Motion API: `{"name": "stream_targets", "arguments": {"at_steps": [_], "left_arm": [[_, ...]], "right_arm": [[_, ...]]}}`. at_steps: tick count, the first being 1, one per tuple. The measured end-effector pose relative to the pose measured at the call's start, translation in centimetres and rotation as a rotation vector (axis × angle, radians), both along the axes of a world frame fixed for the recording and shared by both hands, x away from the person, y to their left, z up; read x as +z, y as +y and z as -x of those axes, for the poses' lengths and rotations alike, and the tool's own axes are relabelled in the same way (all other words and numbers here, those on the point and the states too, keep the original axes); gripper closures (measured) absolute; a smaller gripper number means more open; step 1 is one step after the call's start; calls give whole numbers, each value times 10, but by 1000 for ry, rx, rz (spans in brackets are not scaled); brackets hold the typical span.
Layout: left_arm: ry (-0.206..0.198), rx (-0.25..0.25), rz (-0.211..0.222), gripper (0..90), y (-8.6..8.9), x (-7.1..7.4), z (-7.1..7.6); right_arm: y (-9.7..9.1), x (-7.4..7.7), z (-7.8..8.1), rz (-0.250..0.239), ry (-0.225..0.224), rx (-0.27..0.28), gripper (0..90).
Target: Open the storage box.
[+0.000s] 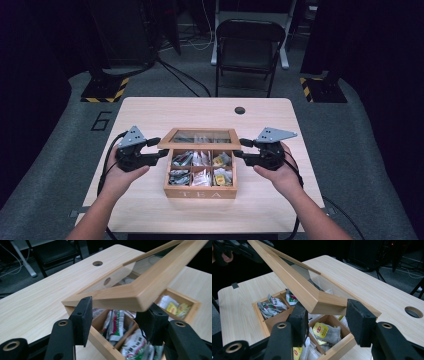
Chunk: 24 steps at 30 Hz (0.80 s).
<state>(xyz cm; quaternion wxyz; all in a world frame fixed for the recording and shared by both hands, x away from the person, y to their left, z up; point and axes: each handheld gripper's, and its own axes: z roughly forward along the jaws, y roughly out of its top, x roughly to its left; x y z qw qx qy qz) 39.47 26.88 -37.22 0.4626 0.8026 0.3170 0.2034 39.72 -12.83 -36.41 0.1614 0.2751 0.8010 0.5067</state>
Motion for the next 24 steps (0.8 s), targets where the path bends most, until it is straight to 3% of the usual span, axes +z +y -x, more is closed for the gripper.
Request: {"name": "stream_targets", "arguments": {"at_steps": [4,8,19,24], "left_arm": [[6,6,15,476,-2,-4,-9],[-6,22,-1,487,-7,-5,-16],[-34,53,-3,565,-8,-3,-22],[-19,43,-10,564,-7,-3,-24]], "right_arm": [[0,3,-3,4,1,0,529],[0,6,-5,-3,11,-2,531],[0,10,-11,-11,9,-2,531],[-1,6,-13,-13,9,-2,500]]}}
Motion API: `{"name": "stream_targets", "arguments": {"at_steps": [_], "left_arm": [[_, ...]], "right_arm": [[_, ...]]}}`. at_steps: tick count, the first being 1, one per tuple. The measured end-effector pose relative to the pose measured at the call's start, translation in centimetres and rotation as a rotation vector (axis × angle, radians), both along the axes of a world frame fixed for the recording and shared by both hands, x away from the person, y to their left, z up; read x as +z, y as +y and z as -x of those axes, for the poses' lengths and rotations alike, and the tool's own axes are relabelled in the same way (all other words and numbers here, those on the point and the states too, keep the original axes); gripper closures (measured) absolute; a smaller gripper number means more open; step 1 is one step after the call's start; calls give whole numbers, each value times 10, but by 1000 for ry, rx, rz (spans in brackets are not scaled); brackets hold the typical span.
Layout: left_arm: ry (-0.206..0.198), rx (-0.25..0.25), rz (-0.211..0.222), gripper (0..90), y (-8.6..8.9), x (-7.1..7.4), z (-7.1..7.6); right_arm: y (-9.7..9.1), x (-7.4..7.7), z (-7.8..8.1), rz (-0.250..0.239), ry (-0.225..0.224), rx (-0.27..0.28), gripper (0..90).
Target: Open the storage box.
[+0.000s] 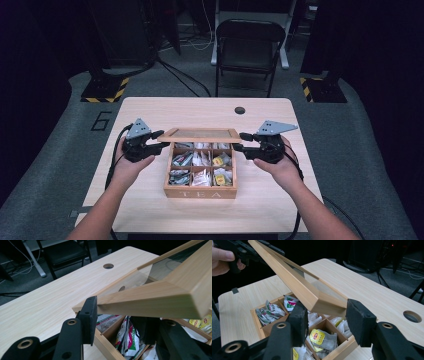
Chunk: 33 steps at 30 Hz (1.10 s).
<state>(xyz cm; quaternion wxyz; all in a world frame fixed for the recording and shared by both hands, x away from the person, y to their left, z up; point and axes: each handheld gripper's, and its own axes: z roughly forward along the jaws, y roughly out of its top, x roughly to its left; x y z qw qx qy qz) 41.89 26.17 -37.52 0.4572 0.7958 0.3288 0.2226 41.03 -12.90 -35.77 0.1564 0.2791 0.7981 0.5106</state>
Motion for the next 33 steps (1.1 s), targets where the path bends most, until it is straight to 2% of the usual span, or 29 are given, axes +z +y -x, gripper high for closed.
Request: {"name": "stream_targets", "arguments": {"at_steps": [1,3,8,12,18,20,29,33], "left_arm": [[1,1,7,565,0,0,0],[7,0,10,565,0,1,-2],[14,3,9,568,0,7,-8],[12,7,11,572,0,10,-12],[17,5,22,575,0,14,-17],[16,9,28,576,0,14,-19],[14,14,53,576,0,17,-25],[14,17,49,576,0,19,-27]], "right_arm": [[1,-5,-2,32,-3,-11,494],[1,-9,-5,47,-4,-15,494],[2,-11,-14,58,-16,-52,512],[3,-12,-21,59,-10,-62,517],[10,-13,-33,80,-26,-70,532],[10,-13,-39,69,-29,-86,585],[9,-12,-47,29,-8,-96,582],[10,-11,-49,19,-5,-105,573]]}}
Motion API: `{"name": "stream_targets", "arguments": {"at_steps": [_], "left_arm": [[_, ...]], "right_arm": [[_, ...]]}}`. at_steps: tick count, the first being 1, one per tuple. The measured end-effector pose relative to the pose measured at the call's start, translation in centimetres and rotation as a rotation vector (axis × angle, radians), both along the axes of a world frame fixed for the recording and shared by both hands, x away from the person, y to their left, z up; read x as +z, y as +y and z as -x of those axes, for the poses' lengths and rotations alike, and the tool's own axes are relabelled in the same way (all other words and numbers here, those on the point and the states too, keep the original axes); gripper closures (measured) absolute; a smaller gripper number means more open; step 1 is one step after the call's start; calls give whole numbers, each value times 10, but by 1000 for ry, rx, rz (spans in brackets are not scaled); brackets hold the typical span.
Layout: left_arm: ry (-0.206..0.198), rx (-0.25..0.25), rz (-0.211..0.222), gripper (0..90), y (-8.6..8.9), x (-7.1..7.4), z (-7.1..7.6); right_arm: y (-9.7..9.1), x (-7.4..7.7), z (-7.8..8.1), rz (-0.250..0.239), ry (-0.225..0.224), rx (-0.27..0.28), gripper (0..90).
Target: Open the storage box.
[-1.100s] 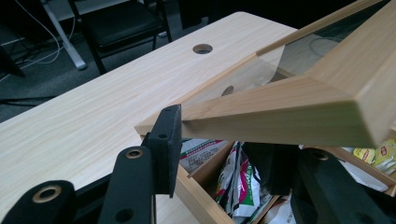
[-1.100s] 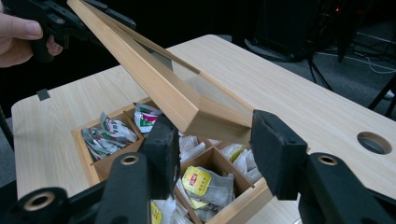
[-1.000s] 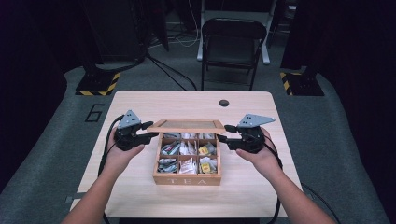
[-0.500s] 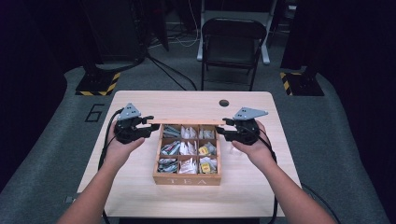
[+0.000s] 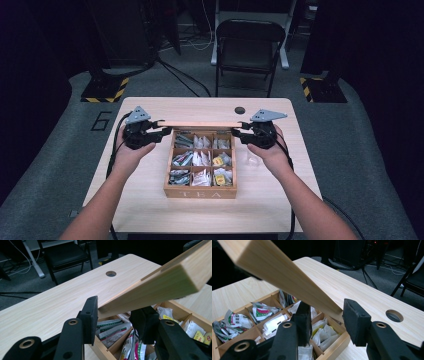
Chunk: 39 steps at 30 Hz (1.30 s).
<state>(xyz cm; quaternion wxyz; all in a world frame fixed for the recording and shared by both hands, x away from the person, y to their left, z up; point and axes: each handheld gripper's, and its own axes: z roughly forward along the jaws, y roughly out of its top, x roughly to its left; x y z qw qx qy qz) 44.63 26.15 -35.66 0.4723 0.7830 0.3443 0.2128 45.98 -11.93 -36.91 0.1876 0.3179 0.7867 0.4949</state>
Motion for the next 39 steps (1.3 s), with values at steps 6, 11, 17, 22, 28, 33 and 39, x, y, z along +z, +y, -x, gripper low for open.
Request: {"name": "stream_targets", "arguments": {"at_steps": [6,11,17,22,28,33,39], "left_arm": [[-9,9,0,576,-1,2,-4],[-15,15,8,575,-1,2,-7],[-10,29,3,572,-2,-3,-13],[-14,34,-12,573,-3,-7,-20],[-8,41,-14,600,-5,-13,-28],[-4,37,-12,600,-4,-14,-32],[-15,48,-11,612,-5,-14,-35]], "right_arm": [[2,0,-6,2,3,-14,569],[2,2,-11,-14,10,-15,569],[2,3,-14,-20,12,-19,571],[2,4,-17,-30,14,-27,573],[2,4,-20,-38,12,-30,574],[2,5,-23,-31,13,-29,576],[3,7,-27,-41,25,-40,575]]}}
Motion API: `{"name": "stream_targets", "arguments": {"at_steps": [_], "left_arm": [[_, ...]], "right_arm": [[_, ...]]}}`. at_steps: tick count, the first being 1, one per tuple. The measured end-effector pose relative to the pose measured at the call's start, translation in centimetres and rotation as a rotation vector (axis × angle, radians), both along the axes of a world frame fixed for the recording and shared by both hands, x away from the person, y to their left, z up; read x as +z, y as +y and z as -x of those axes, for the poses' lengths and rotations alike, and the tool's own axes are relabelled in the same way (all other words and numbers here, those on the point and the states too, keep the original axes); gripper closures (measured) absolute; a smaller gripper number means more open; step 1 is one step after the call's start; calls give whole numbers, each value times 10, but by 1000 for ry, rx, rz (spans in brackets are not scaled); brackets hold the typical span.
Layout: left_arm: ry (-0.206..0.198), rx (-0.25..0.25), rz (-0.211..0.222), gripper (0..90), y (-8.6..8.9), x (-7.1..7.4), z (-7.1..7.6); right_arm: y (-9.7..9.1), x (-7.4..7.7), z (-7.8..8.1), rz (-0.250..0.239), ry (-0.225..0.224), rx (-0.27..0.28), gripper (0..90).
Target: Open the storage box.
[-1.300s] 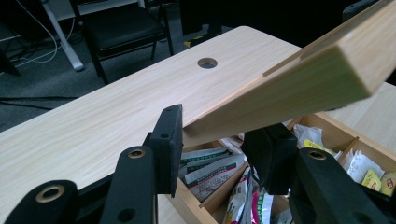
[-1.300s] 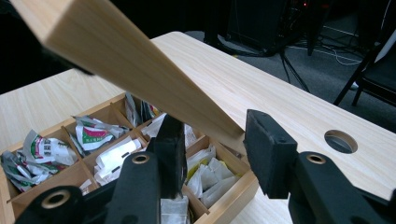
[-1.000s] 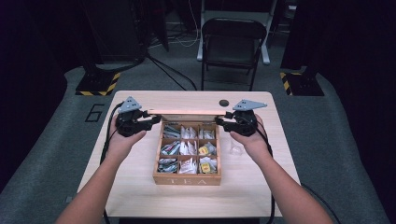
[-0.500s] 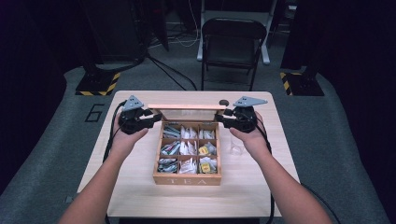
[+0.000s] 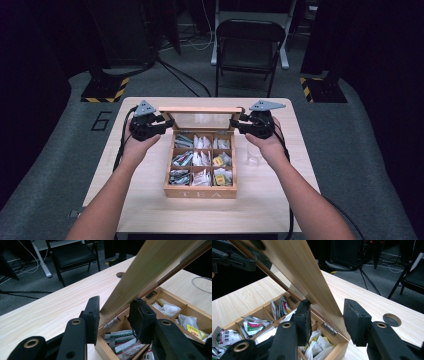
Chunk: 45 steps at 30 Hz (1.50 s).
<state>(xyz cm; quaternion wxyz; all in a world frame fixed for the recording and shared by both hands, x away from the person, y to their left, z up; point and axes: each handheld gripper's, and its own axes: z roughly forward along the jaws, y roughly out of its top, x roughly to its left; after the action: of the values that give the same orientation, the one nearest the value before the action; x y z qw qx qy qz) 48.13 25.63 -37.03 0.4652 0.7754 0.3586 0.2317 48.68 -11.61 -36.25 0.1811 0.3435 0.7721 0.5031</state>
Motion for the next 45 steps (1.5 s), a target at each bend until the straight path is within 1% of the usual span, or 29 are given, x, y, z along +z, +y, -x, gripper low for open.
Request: {"name": "stream_targets", "arguments": {"at_steps": [2,3,6,9,11,12,14,15,20,21,22,26,29,30,33,37,38,39,40,43,45], "left_arm": [[2,1,-3,613,0,1,-1],[6,-1,-5,615,0,2,-2],[4,0,3,616,0,1,-3],[7,2,15,616,0,1,-5],[8,3,16,618,1,1,-6],[9,3,17,618,1,1,-7],[17,1,8,619,0,3,-8],[17,2,6,622,0,3,-9],[22,6,2,624,-1,5,-11],[22,7,2,624,-1,5,-12],[23,8,0,625,-1,5,-12],[27,6,0,627,-1,6,-13],[23,14,5,628,-1,5,-15],[24,15,4,629,-1,6,-16],[24,15,4,631,-1,6,-17],[19,19,14,631,-1,5,-19],[18,20,14,631,-1,5,-19],[18,20,17,631,-1,5,-20],[18,20,19,631,-1,5,-20],[19,22,27,631,0,4,-21],[18,22,30,632,0,4,-22]], "right_arm": [[-1,0,-3,-9,5,6,566],[-2,-2,-6,-30,25,9,554],[-2,-2,-9,-35,33,11,549],[-1,-3,-11,-31,34,8,548],[1,-6,-13,5,28,0,548],[1,-7,-14,13,23,-1,551],[2,-8,-15,17,31,-7,555],[3,-10,-17,22,27,-10,562],[3,-13,-21,24,35,-21,565],[4,-13,-21,22,43,-25,566],[3,-14,-22,25,38,-21,568],[3,-17,-25,23,54,-28,573],[3,-19,-27,22,59,-30,574],[4,-21,-29,23,66,-35,573],[5,-23,-32,30,69,-33,573],[6,-28,-36,39,78,-39,575],[5,-29,-37,35,84,-35,575],[6,-29,-38,25,86,-42,576],[6,-30,-39,25,86,-33,581],[6,-31,-40,27,86,-34,582],[6,-32,-41,30,94,-32,581]]}}
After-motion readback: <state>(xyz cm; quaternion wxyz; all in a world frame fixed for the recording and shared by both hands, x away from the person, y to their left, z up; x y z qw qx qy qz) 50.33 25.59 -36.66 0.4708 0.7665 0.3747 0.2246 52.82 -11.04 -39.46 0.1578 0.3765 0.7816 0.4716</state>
